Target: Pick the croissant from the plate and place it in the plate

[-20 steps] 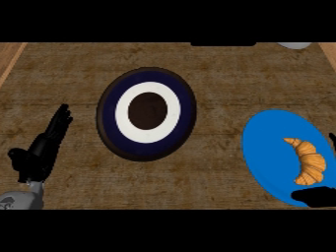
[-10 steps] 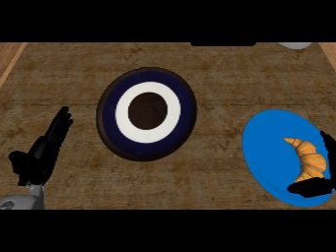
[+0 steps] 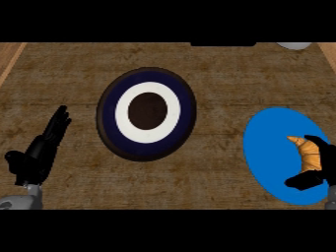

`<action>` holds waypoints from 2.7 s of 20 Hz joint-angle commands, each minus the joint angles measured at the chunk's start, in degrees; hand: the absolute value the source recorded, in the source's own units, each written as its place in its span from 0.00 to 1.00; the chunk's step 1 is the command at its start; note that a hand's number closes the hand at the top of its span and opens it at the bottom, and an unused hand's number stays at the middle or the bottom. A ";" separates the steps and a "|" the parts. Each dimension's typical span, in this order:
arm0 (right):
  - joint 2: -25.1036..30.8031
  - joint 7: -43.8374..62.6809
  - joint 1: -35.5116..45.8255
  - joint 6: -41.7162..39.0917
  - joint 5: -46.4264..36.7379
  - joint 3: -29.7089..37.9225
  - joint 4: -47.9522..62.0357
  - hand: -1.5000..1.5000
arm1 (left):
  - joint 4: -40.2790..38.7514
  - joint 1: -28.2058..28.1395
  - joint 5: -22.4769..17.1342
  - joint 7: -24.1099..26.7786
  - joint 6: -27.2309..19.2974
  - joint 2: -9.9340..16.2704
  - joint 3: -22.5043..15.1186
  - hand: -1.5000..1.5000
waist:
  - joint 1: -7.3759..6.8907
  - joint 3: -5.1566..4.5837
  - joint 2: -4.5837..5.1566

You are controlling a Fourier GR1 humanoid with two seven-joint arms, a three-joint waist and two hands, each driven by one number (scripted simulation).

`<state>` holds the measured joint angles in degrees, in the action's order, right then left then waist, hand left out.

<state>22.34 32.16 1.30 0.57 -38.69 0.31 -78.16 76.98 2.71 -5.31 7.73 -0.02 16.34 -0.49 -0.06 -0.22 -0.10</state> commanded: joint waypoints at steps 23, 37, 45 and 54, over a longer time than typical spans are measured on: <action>-8.35 -37.87 -7.85 18.30 -3.77 -5.77 -3.59 1.00 | -2.15 1.36 2.63 0.35 -0.07 -2.79 1.54 0.50 | 0.85 0.23 -0.04; -13.49 -32.67 -20.23 24.54 -11.56 -11.25 -36.08 1.00 | 4.81 -1.52 -0.72 -3.88 4.35 0.13 4.86 0.50 | 0.25 0.21 -0.10; -16.48 -21.91 -9.32 13.09 -16.20 -15.94 -41.42 1.00 | 0.82 0.11 3.57 -0.93 2.25 -3.01 3.98 0.50 | 0.02 0.19 0.06; -22.20 -13.90 11.04 8.52 -18.24 -18.65 -26.44 1.00 | -5.80 1.06 3.03 4.01 6.42 -0.90 6.62 0.50 | -0.29 0.19 0.18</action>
<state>2.09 15.50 5.69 10.94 -57.20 -17.40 -109.13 74.70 3.99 -1.83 8.51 4.11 13.84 4.29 -0.34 -0.03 0.02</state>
